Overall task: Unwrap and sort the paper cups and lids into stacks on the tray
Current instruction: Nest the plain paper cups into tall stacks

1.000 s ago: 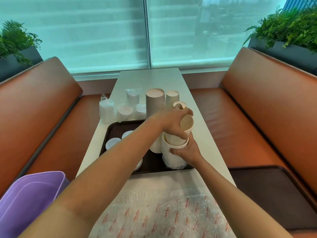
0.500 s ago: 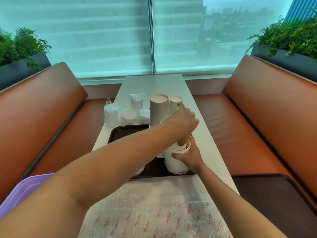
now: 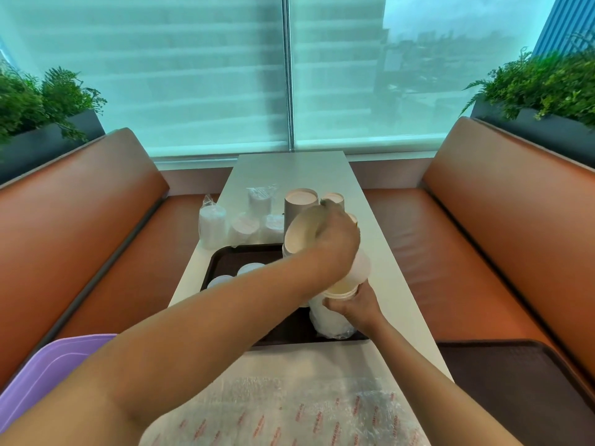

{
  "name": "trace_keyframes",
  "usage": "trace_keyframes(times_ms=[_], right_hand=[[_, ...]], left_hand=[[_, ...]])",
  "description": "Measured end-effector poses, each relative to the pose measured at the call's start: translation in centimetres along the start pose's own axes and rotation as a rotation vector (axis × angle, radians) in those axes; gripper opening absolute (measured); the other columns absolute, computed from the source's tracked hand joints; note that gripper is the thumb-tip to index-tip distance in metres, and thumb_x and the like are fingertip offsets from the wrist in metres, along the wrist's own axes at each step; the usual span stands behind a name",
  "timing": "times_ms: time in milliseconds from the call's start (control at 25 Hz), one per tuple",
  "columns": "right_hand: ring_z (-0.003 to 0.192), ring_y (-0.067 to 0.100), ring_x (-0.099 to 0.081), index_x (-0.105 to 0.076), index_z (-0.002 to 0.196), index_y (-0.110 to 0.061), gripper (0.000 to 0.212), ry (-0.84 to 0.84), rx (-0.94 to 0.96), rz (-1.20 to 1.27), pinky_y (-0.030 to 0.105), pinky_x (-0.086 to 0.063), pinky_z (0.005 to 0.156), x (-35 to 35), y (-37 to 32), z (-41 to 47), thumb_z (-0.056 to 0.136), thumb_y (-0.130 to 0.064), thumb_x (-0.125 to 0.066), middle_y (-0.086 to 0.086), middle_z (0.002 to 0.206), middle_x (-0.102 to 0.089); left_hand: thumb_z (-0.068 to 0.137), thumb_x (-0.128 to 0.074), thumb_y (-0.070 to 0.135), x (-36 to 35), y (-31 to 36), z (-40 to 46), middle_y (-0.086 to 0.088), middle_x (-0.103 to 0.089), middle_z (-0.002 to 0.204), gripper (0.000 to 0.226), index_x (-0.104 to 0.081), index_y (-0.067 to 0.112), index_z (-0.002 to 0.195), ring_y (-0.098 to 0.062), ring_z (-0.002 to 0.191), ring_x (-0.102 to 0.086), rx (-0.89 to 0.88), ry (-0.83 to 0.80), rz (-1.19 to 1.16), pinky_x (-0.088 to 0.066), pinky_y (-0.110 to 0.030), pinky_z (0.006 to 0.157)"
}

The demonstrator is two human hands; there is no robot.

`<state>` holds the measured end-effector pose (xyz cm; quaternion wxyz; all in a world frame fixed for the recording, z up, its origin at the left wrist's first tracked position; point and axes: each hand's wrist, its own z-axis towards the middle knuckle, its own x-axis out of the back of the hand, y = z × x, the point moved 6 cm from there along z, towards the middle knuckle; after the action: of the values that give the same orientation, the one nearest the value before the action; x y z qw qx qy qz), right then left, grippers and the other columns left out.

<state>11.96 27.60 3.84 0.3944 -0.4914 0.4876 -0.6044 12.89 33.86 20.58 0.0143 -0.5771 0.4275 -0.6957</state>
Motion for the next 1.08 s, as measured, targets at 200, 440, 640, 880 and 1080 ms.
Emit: trace_keyframes(times_ms=[200, 440, 640, 880, 1080], right_hand=[[0.113, 0.010, -0.048, -0.032, 0.132, -0.029, 0.099, -0.037, 0.039, -0.054, 0.022, -0.046, 0.092, -0.3, -0.8, -0.2, 0.050, -0.027, -0.087, -0.010, 0.122, -0.048], [0.118, 0.012, -0.041, -0.024, 0.134, -0.032, 0.098, -0.021, 0.029, -0.097, 0.033, -0.043, 0.101, -0.3, -0.6, -0.1, 0.061, -0.013, -0.087, -0.008, 0.127, -0.039], [0.116, 0.011, -0.044, -0.024, 0.133, -0.034, 0.100, -0.019, 0.031, -0.073, 0.026, -0.044, 0.096, -0.4, -0.7, -0.2, 0.051, -0.031, -0.081, -0.008, 0.126, -0.042], [0.112, 0.007, -0.047, -0.028, 0.133, -0.033, 0.100, -0.026, 0.046, -0.038, 0.018, -0.043, 0.089, -0.4, -0.3, -0.2, 0.049, -0.030, -0.081, -0.009, 0.124, -0.046], [0.109, 0.018, -0.056, -0.037, 0.130, -0.029, 0.093, -0.038, -0.104, -0.058, 0.028, -0.049, 0.087, -1.0, 3.7, -1.5, 0.047, -0.036, -0.078, -0.002, 0.117, -0.058]], left_hand=[[0.070, -0.074, 0.043, 3.4, -7.1, -0.2, -0.004, -0.044, 0.136, 0.088, -0.029, 0.023, 0.142, -0.027, 0.119, -0.045, -0.028, 0.401, -0.464, -0.035, -0.035, 0.095], [0.066, -0.083, 0.035, -2.0, -11.3, 0.7, -0.004, -0.047, 0.132, 0.090, -0.031, 0.016, 0.137, -0.015, 0.107, -0.049, 0.388, 0.680, -1.454, -0.045, -0.029, 0.087], [0.071, -0.081, 0.030, -11.7, -6.8, 2.3, -0.009, -0.041, 0.140, 0.093, -0.021, 0.013, 0.140, -0.027, 0.124, -0.046, 0.535, 0.368, -1.626, -0.041, -0.033, 0.096], [0.072, -0.074, 0.049, -13.8, -4.7, 0.2, -0.008, -0.028, 0.147, 0.095, -0.019, 0.022, 0.144, -0.026, 0.134, -0.033, 0.660, 0.592, -1.488, -0.030, -0.035, 0.107], [0.081, -0.059, 0.044, -7.4, 1.8, -1.1, -0.009, -0.055, 0.123, 0.047, -0.055, 0.017, 0.120, -0.026, 0.111, -0.055, -0.138, 0.745, -1.000, -0.048, -0.043, 0.093]])
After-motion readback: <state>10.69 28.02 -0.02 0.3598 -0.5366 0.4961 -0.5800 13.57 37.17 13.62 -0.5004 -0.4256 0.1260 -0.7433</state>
